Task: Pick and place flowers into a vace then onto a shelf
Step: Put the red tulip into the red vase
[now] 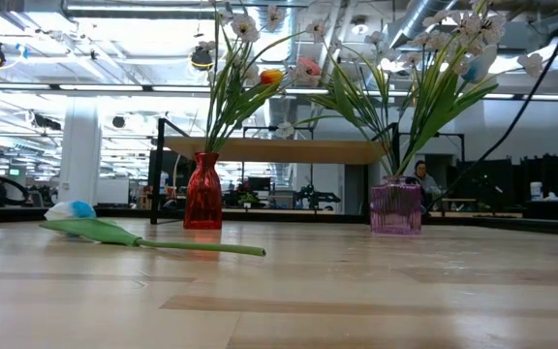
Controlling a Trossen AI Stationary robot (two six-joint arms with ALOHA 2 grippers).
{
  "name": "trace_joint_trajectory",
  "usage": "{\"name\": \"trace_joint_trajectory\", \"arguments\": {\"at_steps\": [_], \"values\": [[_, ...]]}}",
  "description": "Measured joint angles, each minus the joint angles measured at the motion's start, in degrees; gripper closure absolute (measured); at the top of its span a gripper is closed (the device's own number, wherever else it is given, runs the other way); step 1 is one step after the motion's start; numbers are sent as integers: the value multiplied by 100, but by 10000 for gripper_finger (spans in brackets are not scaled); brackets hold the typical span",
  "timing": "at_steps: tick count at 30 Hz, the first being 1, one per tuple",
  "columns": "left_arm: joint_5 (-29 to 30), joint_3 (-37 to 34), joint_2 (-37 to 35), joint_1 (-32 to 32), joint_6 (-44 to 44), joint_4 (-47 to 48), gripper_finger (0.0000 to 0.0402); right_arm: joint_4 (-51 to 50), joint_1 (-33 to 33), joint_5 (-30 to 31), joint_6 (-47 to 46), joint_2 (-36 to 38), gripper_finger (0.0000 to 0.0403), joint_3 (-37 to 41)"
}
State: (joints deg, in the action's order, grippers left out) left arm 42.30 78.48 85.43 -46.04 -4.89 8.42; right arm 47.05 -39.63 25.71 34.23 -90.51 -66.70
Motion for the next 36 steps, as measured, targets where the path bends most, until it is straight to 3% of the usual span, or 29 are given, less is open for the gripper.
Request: {"name": "trace_joint_trajectory", "arguments": {"at_steps": [8,15,27,36], "values": [[-672,0,0,229,-444,314,271,-1631,438,-347,-1482,331,402,0],[-1664,0,63,899,-819,240,233,-2170,539,-767,-1837,327,402,-89],[-2950,35,496,1543,-477,-425,225,-3080,440,-908,-2118,305,403,-308],[-3331,46,649,1746,-296,-888,226,-3183,440,-1090,-2180,305,403,-308]]}}
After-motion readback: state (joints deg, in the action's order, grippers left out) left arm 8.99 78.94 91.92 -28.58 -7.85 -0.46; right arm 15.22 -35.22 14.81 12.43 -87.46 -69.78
